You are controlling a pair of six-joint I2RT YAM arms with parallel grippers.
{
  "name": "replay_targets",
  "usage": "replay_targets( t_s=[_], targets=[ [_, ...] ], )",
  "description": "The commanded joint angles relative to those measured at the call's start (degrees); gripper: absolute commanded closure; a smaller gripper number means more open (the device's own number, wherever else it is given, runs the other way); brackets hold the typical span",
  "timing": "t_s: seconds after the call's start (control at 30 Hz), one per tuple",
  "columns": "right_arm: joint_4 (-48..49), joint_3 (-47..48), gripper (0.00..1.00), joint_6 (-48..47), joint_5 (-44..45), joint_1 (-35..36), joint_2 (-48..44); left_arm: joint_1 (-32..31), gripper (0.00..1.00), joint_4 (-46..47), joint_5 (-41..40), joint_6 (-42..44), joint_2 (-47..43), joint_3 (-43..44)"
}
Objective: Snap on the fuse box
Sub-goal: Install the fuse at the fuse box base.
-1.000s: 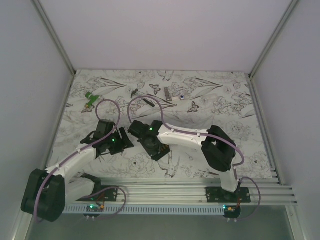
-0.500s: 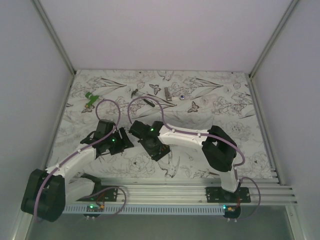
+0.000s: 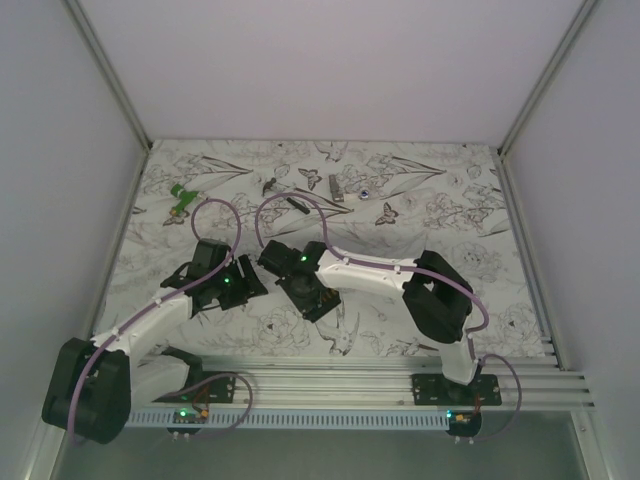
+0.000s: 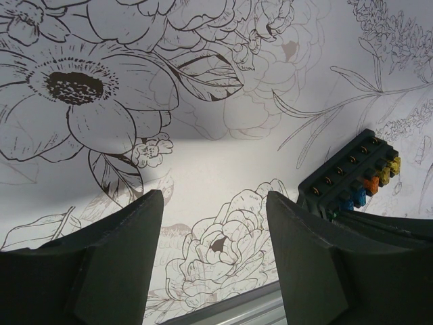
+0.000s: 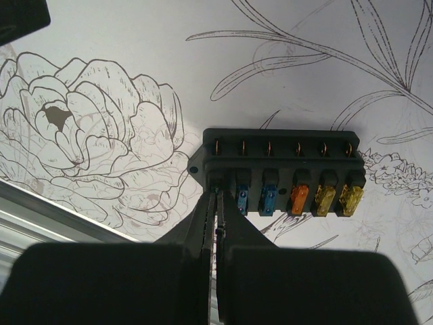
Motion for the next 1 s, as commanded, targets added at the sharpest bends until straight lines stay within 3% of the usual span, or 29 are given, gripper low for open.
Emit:
replay_targets(
  t_s=[0.0, 0.2, 0.4, 0.7, 0.97],
  targets=[
    [-0.51, -10.17, 1.0, 0.72, -2.73, -0.08, 19.37, 0.37, 0.34, -1.3, 0.01, 0.45, 0.03, -0.66],
    [0.49, -10.85, 1.0, 0.99, -3.25, -0.08, 21.05, 0.33, 0.34, -1.32, 0.15, 0.43, -0.14, -0.68],
    [0.63, -19.06, 1.0, 1.26, -4.58, 0.24, 15.99, 0.31, 0.34, -1.35, 0.24, 0.43, -0.27, -0.68],
    [0.74, -7.99, 1.0, -0.29, -1.49, -2.21, 20.29, 0.33, 0.34, -1.27, 0.08, 0.34, -1.64, -0.98],
    [1.47, -19.37, 1.0, -0.5, -3.36, -1.96, 16.37, 0.32, 0.34, -1.34, 0.2, 0.34, -1.05, -0.73]
  ],
)
